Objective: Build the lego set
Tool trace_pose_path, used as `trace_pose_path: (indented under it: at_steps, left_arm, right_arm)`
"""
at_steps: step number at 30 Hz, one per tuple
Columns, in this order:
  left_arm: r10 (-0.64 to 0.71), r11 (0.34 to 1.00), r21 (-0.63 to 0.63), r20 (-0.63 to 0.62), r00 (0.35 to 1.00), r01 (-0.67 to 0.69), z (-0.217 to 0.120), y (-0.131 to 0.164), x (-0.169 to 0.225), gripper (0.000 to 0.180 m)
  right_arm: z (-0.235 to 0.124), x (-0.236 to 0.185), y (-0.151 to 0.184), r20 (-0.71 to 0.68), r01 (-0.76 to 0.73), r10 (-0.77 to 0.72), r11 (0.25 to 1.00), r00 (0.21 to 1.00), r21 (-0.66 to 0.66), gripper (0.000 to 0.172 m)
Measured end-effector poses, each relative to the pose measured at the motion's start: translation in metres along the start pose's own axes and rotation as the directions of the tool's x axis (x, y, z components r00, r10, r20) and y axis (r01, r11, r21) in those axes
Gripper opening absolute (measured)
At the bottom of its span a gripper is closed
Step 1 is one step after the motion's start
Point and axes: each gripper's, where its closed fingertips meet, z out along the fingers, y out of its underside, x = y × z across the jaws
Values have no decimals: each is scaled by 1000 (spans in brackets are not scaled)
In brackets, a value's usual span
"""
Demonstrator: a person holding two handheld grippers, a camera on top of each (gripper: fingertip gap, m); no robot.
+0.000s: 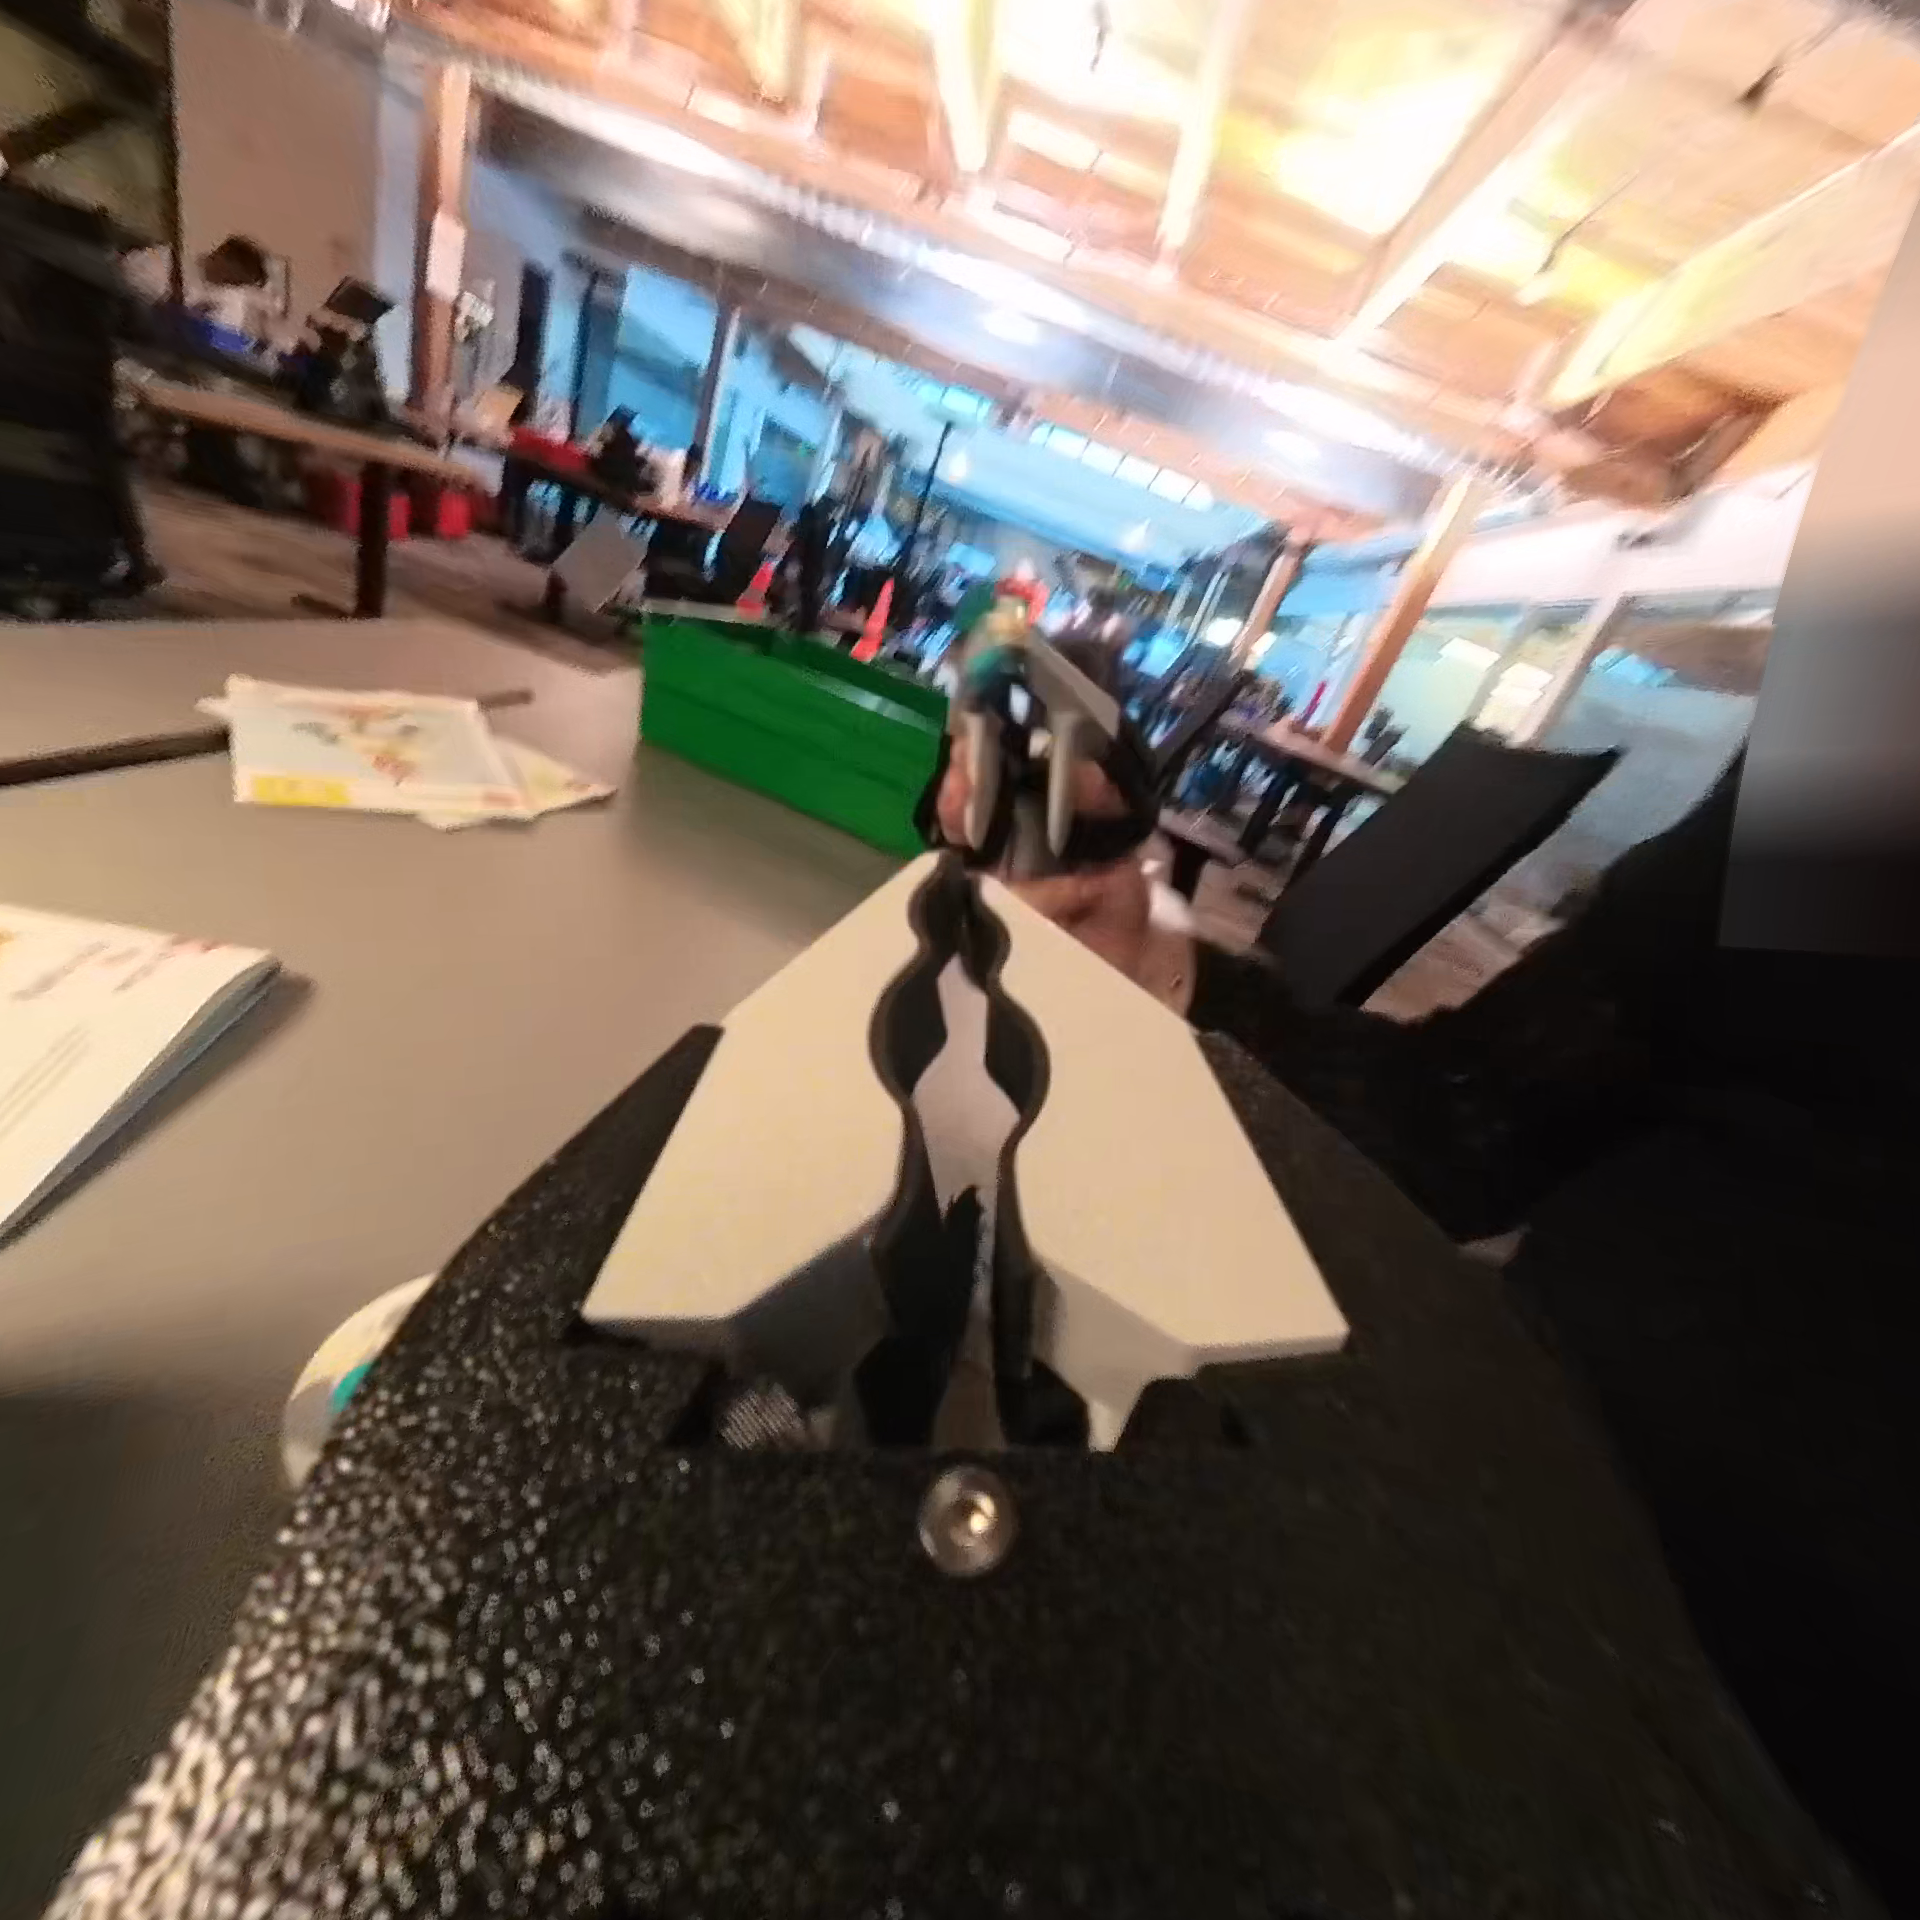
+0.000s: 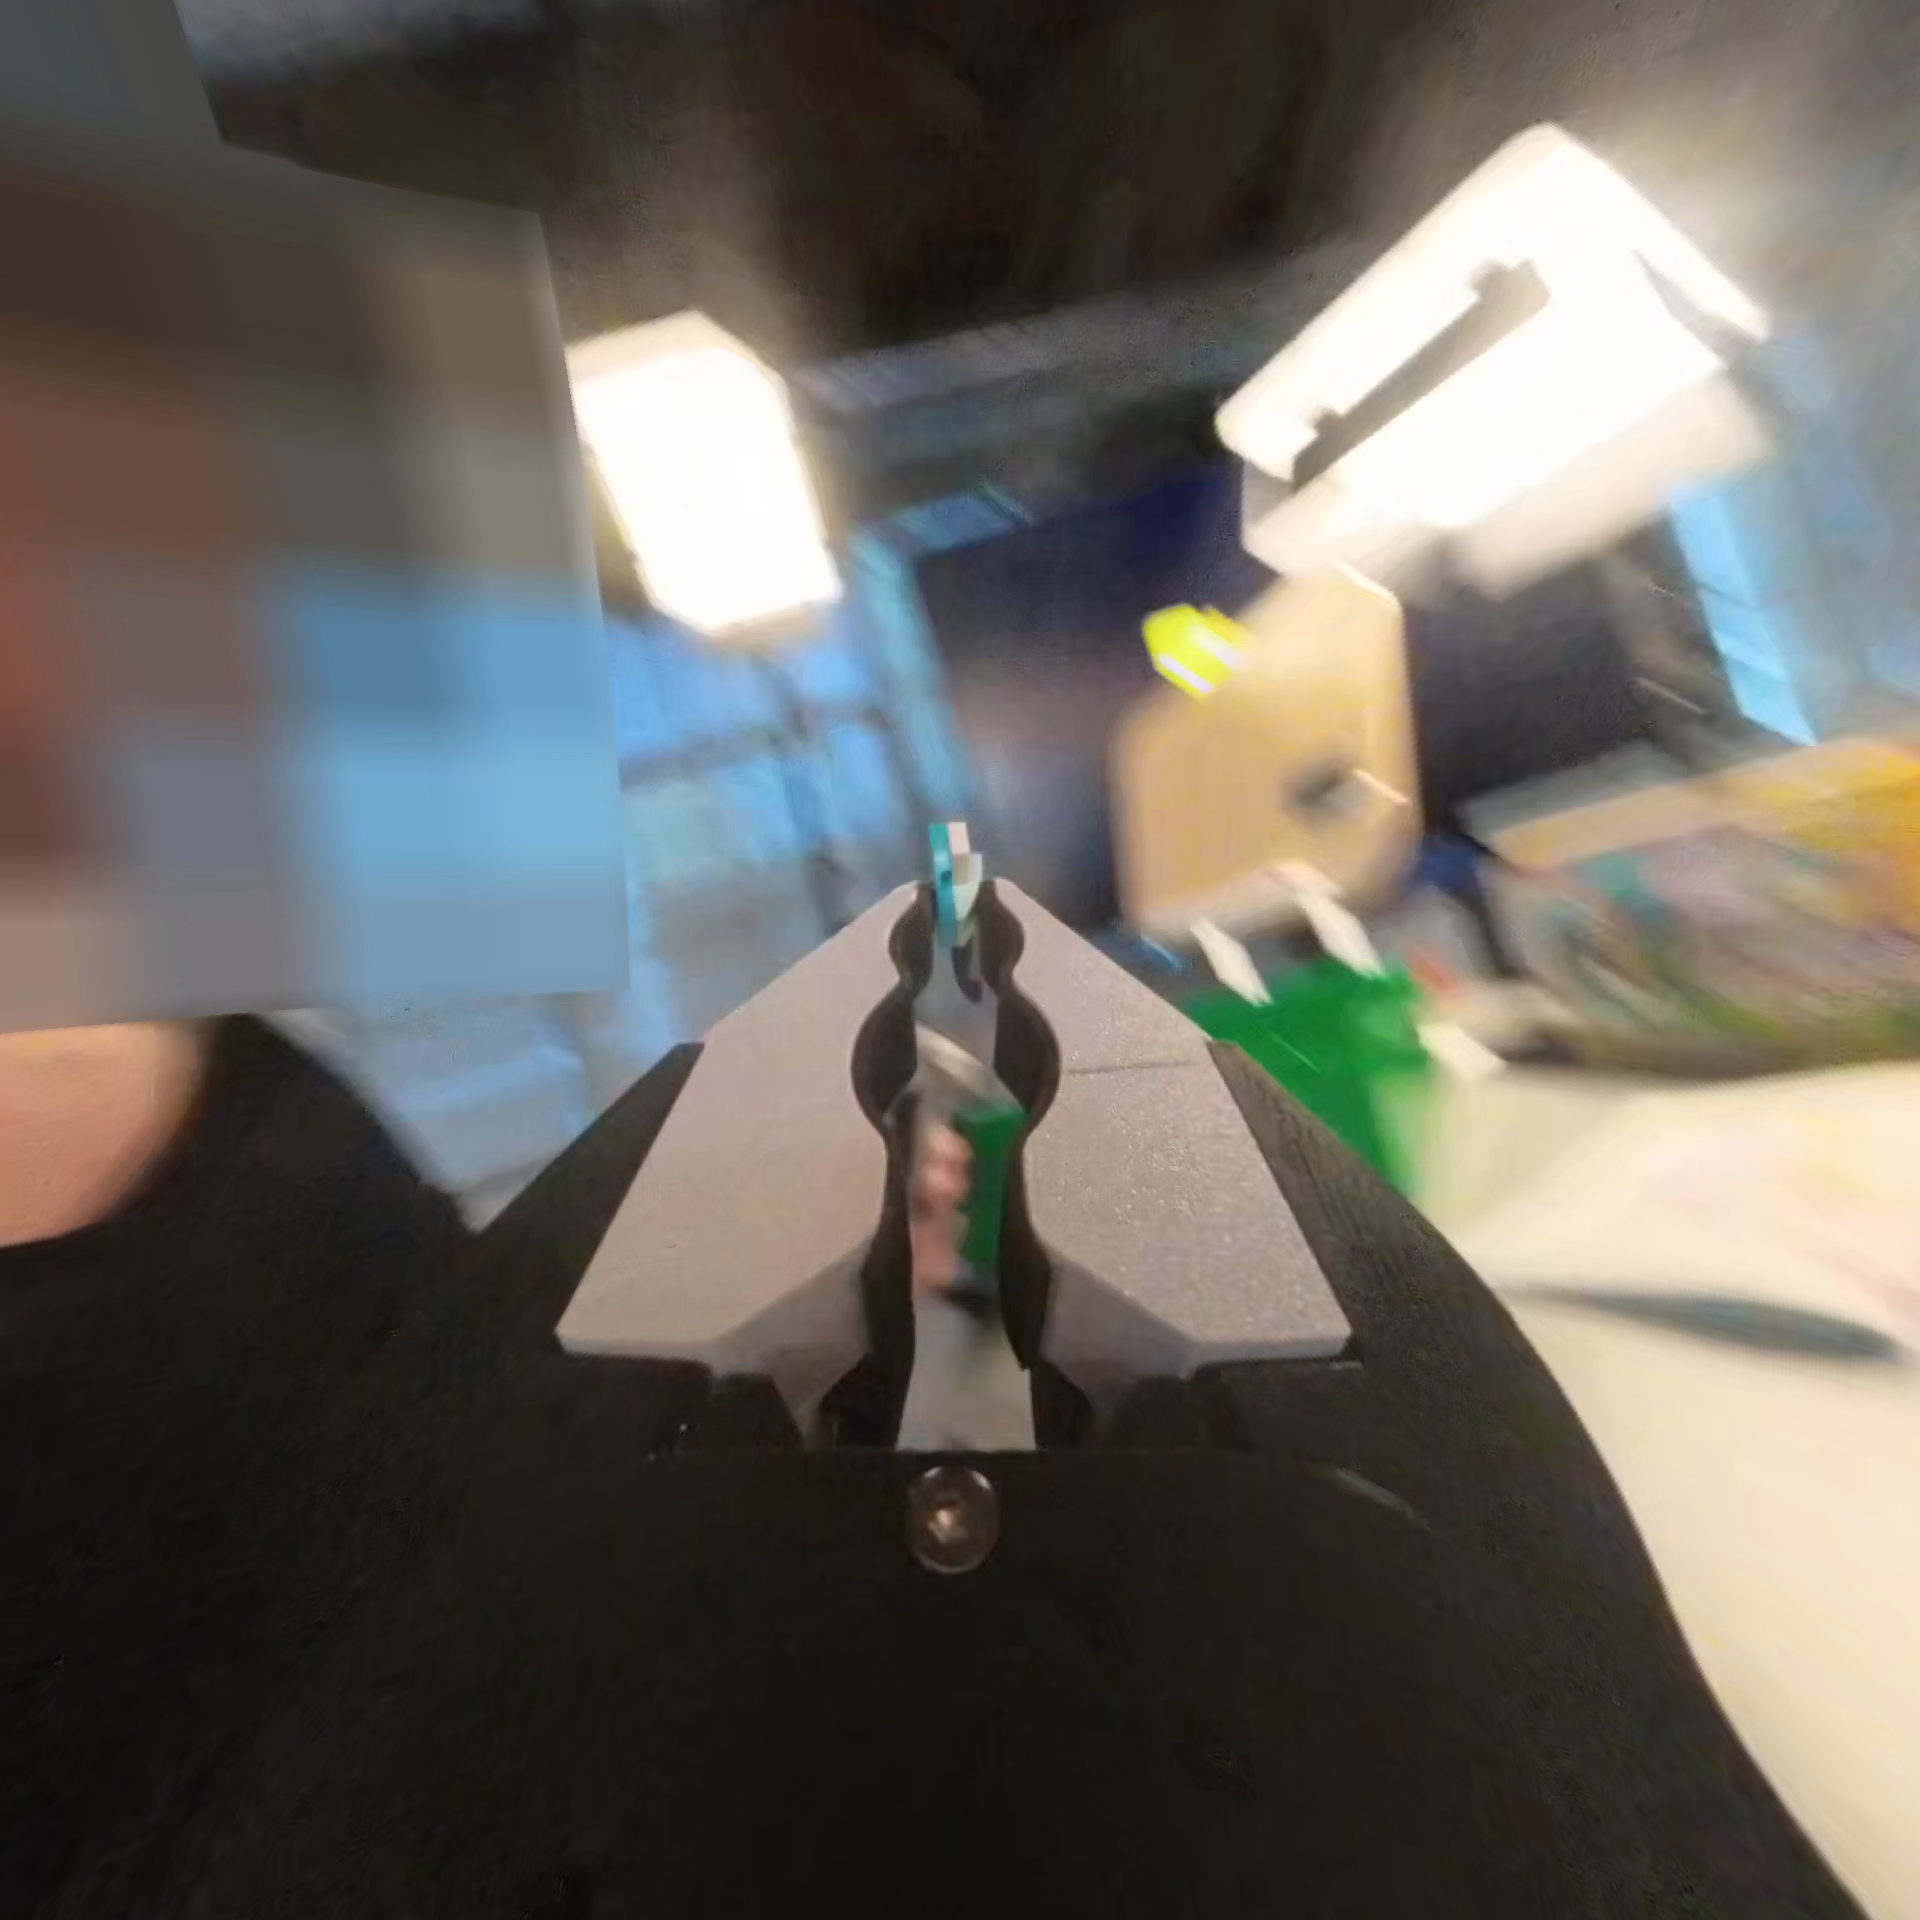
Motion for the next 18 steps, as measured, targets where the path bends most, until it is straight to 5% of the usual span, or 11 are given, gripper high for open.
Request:
trace_pose_path:
  at_steps: [4, 8, 14, 18]
  left_arm:
    - [86, 975, -215, 146, 985, -54, 12, 45, -21, 3]
    - [186, 942, -315, 213, 959, -113, 12, 64, -36, 0]
    - [335, 906, -346, 238, 912, -242, 11, 69, -45, 0]
    - [522, 842, -327, 299, 799, -428, 9, 58, -55, 9]
  right_arm:
    - [-18, 52, 60, -279, -204, 105, 912, 955, -355, 6]
    - [-44, 77, 111, -491, -447, 191, 754, 850, -481, 6]
    - [-64, 103, 127, -555, -312, -143, 702, 819, -640, 20]
    - [-56, 103, 121, -496, -199, -238, 711, 835, -675, 36]
